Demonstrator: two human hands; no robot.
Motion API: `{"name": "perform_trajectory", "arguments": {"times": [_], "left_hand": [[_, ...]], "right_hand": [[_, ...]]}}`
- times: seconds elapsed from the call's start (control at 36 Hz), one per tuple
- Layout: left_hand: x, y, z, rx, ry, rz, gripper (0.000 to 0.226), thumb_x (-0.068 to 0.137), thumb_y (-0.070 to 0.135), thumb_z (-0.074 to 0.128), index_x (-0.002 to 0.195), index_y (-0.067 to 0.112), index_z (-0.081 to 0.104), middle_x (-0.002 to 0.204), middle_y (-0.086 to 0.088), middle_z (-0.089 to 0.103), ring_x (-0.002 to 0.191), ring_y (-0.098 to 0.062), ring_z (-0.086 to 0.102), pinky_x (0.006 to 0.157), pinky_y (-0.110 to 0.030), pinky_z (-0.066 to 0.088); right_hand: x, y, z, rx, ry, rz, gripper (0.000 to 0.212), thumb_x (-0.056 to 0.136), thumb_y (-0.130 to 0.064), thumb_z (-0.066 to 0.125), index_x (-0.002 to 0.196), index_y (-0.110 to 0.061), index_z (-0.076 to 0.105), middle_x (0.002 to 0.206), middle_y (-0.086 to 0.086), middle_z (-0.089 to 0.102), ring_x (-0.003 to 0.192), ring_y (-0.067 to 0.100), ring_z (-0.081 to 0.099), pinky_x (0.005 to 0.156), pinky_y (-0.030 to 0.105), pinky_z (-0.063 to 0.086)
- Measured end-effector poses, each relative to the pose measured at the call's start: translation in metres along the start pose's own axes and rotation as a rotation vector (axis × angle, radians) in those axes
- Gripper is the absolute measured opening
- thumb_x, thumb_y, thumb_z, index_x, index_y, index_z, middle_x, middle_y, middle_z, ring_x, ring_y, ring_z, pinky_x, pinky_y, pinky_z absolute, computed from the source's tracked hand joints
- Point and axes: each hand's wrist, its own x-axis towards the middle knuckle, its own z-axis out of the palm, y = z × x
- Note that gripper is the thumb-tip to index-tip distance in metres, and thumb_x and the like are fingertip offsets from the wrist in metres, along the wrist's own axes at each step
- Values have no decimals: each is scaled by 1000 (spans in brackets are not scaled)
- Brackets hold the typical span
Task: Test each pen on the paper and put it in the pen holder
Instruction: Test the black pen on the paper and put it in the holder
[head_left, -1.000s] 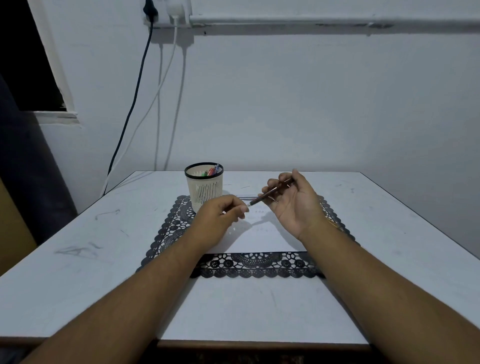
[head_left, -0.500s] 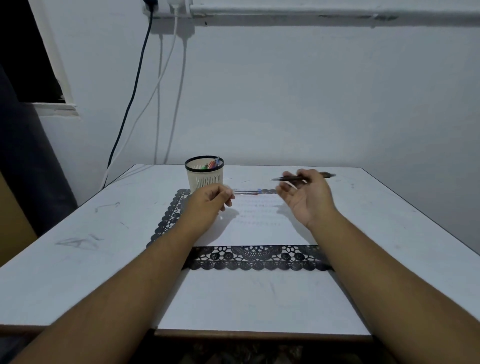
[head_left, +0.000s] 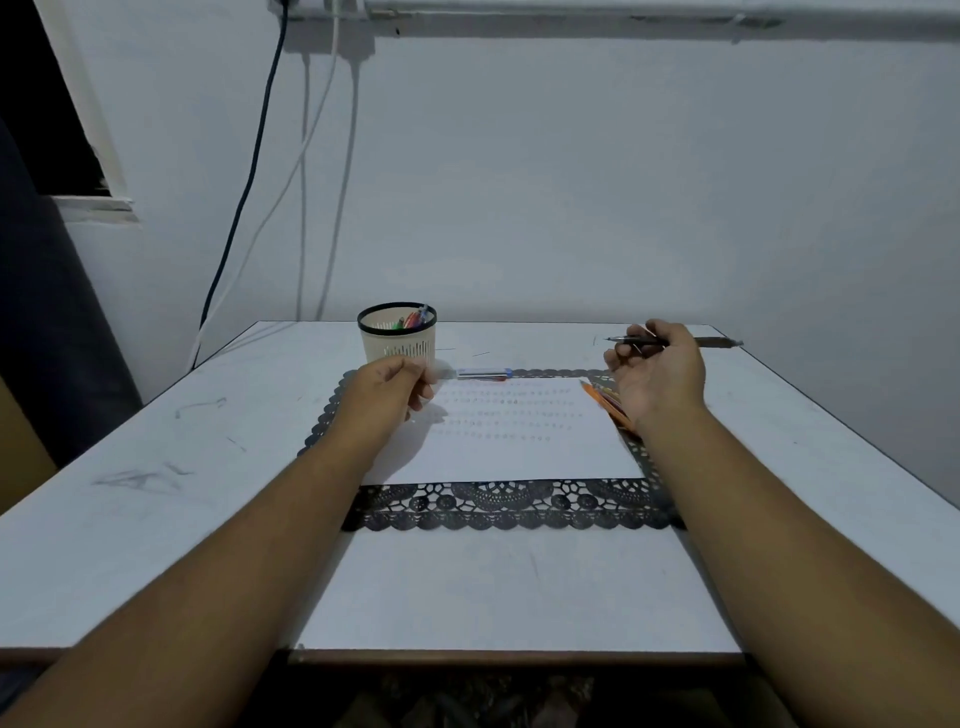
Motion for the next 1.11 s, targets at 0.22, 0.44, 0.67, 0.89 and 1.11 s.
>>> {"name": "perform_trajectory", "arguments": {"times": [0.22, 0.44, 0.67, 0.89, 1.11], "left_hand": [[4, 1, 1, -16, 50, -57, 28, 105, 17, 50, 89, 10, 72, 71, 2, 67, 59, -7, 57, 61, -24, 42], [8, -6, -4, 3, 45, -76, 31, 105, 20, 51, 84, 11, 72, 65, 5, 66, 62, -12, 55, 58, -24, 41], [2, -13, -3, 176, -81, 37, 28, 104, 19, 53, 86, 11, 72, 80, 0, 71, 69, -13, 58, 64, -25, 45], [7, -24, 12, 646, -317, 477, 17, 100, 32, 62, 116, 29, 64, 121, 10, 59, 102, -7, 55, 84, -20, 41], [6, -33, 17, 899, -451, 383, 60, 94, 61, 49, 141, 25, 56, 142, 5, 54, 134, -17, 43, 112, -41, 37]], "right_hand": [[4, 2, -4, -80, -59, -2, 20, 98, -12, 55, 79, -11, 62, 74, 3, 69, 65, 20, 63, 70, 33, 53], [12, 17, -5, -399, -199, -48, 25, 94, 9, 49, 77, -9, 54, 72, 8, 52, 58, 17, 49, 56, 30, 52], [13, 15, -12, -839, -428, -12, 22, 90, 14, 57, 75, -2, 60, 77, 13, 58, 70, 26, 62, 68, 29, 59], [4, 5, -38, -1068, -548, -2, 14, 87, 15, 59, 83, 3, 65, 79, 21, 66, 73, 32, 67, 76, 40, 61], [-1, 15, -48, -1105, -581, -29, 13, 87, 14, 62, 85, 1, 67, 79, 20, 69, 74, 28, 68, 75, 36, 59]]}}
